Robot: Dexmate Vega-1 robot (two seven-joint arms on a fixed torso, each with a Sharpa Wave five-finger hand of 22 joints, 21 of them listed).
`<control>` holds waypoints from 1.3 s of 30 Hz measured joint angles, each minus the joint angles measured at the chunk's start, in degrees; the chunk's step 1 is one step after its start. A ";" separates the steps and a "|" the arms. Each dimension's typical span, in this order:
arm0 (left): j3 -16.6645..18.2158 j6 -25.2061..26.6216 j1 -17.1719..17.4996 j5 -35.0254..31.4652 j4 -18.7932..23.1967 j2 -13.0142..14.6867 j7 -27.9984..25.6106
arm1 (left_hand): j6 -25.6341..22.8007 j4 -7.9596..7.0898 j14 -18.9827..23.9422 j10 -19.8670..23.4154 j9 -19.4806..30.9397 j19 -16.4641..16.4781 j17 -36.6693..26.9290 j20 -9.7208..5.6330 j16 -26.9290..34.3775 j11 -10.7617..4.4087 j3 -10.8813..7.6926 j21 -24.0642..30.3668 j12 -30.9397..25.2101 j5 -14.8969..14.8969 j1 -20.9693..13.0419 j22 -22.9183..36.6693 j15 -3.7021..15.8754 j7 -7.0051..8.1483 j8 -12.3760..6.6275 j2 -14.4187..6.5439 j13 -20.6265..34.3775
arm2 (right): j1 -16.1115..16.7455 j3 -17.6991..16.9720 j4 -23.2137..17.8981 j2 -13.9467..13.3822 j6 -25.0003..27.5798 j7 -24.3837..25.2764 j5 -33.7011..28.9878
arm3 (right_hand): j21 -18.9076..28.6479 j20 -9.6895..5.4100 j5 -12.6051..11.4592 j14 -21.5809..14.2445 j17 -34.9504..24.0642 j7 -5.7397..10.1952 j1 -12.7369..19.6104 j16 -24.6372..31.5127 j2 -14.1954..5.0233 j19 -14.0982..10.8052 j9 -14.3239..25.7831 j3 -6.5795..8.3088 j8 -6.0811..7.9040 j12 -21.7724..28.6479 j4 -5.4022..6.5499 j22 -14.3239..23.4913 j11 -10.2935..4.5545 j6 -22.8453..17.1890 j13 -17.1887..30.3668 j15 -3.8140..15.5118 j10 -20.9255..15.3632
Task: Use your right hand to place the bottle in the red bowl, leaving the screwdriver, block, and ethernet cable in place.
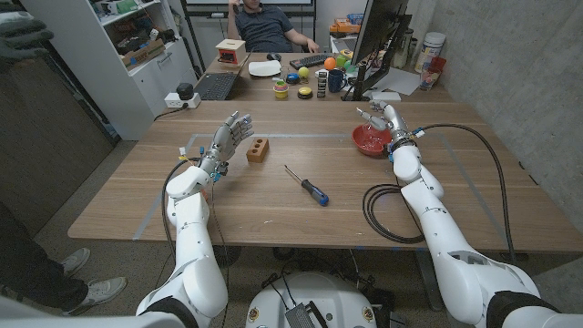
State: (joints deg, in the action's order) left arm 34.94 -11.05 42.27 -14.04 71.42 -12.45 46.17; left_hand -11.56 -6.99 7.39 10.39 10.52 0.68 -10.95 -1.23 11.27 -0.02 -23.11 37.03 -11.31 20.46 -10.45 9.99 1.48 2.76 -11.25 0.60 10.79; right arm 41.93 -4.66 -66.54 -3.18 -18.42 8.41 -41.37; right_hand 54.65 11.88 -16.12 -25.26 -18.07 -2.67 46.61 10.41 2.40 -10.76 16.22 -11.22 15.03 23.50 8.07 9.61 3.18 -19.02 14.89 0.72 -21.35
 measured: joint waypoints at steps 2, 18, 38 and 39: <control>0.01 0.00 0.27 0.07 0.48 -0.10 0.03 | 0.00 -0.06 0.00 0.00 0.00 0.00 0.00 0.00 0.00 0.00 0.05 0.00 0.00 0.00 -0.15 0.00 0.00 0.00 0.00 0.15 0.00 | 0.08 -0.01 -0.49 0.02 -0.36 -0.12 -0.36 | -0.26 0.10 0.00 0.00 0.00 0.00 0.00 0.40 0.00 0.30 0.00 0.00 0.00 0.00 0.00 0.00 0.00 0.00 0.00 0.00 0.00; -0.11 0.36 1.39 0.48 2.23 -0.62 0.27 | 0.00 0.19 0.00 0.00 0.00 0.00 0.00 0.00 0.00 0.00 0.29 -0.60 0.00 0.00 -0.23 0.00 0.00 0.00 0.00 0.23 0.00 | 0.45 -0.55 -3.61 0.38 -1.64 -1.20 -1.08 | -1.53 0.21 -0.44 0.62 0.75 0.00 -0.64 0.40 -0.14 0.81 0.00 -0.86 0.01 0.00 0.09 0.01 -0.01 0.00 0.01 0.01 -0.01; -0.39 0.64 2.01 1.21 3.43 -0.81 0.45 | 0.00 -0.05 0.00 0.00 0.00 0.21 0.00 -0.21 0.00 0.00 0.52 -0.82 0.00 0.00 -0.23 0.00 0.00 0.00 0.00 0.23 0.00 | 0.35 -1.23 -7.41 0.91 -2.02 -2.79 -2.06 | -2.99 0.20 -0.87 0.73 1.59 0.00 -3.25 0.66 1.59 0.80 0.01 -2.85 0.04 -0.22 0.47 0.01 0.21 -0.01 0.02 -0.11 0.21; -0.39 0.63 2.02 1.23 3.43 -0.81 0.46 | 0.00 0.14 0.00 0.00 0.00 0.21 0.00 -0.21 0.00 0.00 0.70 -0.82 0.00 0.00 -0.22 0.00 0.00 0.00 0.00 0.22 0.00 | 0.30 -1.26 -7.54 0.94 -2.03 -2.85 -2.14 | -3.19 0.20 -0.87 0.83 1.59 0.00 -3.47 0.66 1.41 0.80 0.01 -2.85 0.04 -0.22 0.47 0.01 0.21 -0.01 0.02 -0.21 0.21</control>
State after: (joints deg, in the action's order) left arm 34.55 -10.41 44.29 -12.80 74.85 -13.26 46.63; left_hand -11.56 -6.85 7.39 10.39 10.52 0.89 -10.95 -1.44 11.28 -0.02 -22.41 36.21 -11.30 20.46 -10.67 9.99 1.48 2.76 -11.25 0.82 10.79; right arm 42.23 -5.92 -74.08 -2.24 -20.45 5.56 -43.51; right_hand 51.46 12.08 -16.98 -24.43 -16.48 -2.67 43.14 11.08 3.82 -9.96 16.22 -14.06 15.07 23.29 8.55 9.62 3.39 -19.02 14.91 0.51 -21.15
